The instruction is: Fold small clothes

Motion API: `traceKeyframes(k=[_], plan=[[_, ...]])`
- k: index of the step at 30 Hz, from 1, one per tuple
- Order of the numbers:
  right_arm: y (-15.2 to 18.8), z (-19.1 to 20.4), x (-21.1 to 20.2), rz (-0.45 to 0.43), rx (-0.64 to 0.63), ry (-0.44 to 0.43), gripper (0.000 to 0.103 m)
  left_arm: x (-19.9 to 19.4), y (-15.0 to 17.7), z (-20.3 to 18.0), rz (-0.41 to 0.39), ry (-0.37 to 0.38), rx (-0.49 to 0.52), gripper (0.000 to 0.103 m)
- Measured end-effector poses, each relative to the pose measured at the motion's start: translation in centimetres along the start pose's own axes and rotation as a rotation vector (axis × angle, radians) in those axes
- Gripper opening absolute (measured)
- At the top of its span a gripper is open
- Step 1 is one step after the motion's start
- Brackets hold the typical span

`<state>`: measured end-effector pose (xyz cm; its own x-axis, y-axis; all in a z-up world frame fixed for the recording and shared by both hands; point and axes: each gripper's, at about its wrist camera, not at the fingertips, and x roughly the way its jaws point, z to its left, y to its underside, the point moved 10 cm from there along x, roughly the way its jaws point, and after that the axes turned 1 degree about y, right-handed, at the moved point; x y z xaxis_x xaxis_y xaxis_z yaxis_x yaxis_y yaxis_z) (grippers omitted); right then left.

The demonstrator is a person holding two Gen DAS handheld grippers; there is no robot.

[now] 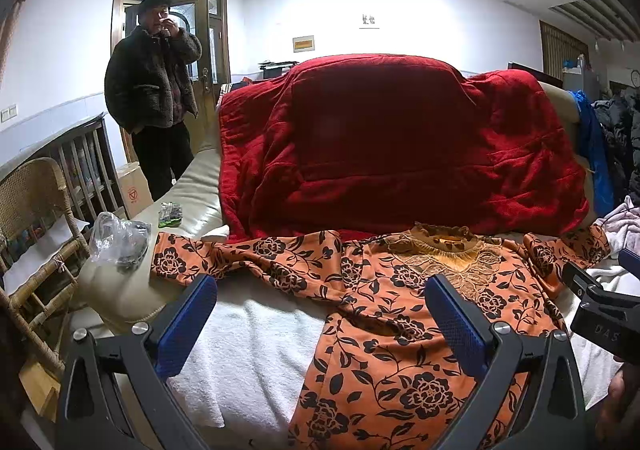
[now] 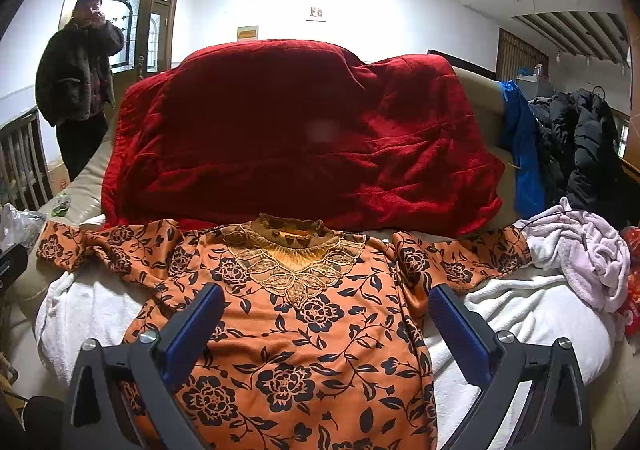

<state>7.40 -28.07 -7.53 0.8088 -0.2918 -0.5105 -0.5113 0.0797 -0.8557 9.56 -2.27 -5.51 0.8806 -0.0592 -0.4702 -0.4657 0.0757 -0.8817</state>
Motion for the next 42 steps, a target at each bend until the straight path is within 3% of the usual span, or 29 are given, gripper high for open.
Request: traceKeyframes(k=[33, 42], plan=[[0.2, -0.4, 1.0, 0.017, -0.012, 0.007, 0.103, 1.2, 0.3, -1.7, 0.021, 0.017, 0.044, 0.103], [1.0, -2.3, 3.6, 0.054, 0.006, -0.041, 0.103, 4.7, -0.4, -4.2, 0.036, 0.018, 0.063, 0.103]])
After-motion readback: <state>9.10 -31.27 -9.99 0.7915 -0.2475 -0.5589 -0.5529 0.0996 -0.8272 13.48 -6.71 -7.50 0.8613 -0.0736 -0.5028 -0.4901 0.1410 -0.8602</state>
